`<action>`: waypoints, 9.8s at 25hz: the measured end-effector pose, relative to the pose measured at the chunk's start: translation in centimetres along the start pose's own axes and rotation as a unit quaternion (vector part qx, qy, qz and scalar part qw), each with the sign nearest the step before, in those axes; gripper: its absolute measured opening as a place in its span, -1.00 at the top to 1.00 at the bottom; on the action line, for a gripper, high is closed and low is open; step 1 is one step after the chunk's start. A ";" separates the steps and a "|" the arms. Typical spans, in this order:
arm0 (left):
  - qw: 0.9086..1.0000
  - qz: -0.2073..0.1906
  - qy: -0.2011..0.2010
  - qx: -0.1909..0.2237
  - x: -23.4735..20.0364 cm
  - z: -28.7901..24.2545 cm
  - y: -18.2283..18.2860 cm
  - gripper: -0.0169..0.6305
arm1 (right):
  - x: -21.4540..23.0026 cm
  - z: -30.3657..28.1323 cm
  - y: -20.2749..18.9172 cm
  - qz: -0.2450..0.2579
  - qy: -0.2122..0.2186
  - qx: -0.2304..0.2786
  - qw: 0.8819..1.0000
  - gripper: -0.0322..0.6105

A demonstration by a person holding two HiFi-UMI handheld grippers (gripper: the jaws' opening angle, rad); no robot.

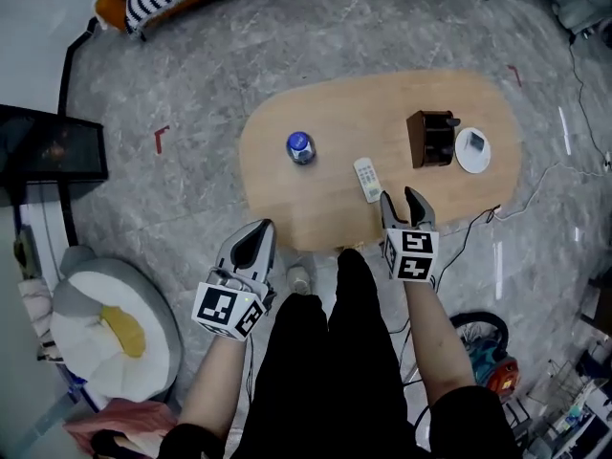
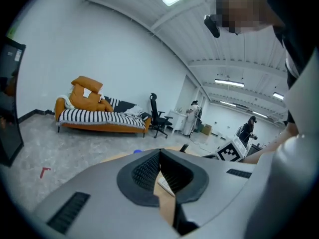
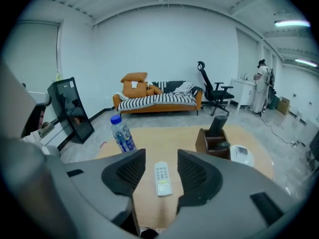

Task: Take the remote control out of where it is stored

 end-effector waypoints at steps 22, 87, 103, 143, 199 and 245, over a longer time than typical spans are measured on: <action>0.986 -0.084 -0.087 0.111 6.9 9.0 11.6 0.92 | 1.1 24.2 7.6 -0.064 -0.128 0.184 0.972 0.58; 0.998 -0.024 -0.016 -0.064 8.0 -15.9 3.5 0.92 | 17.6 -11.7 -3.7 0.476 0.093 -0.143 0.863 0.32; 0.998 0.018 0.000 -0.060 6.4 -13.9 2.3 0.92 | 17.1 -13.9 -3.0 0.542 0.078 -0.178 0.817 0.53; 0.999 -0.022 -0.005 -0.022 3.9 3.1 2.2 0.92 | 0.7 0.3 3.9 0.385 0.037 -0.041 0.921 0.57; 0.974 0.120 0.187 -0.043 -4.0 11.1 -8.4 0.92 | -17.4 -15.1 -7.6 0.433 0.267 -0.111 0.854 0.57; 0.995 -0.047 -0.027 0.083 3.9 8.0 10.4 0.92 | -3.2 11.1 11.2 0.136 0.018 0.089 0.986 0.75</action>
Point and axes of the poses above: the fingertips, and each gripper's own axes: z backward along the fingers, x to its right, y out of its top, the point moved 8 cm from there along z, backward along the fingers, and after that the axes turned 11 degrees about z, right-handed, at the moved point
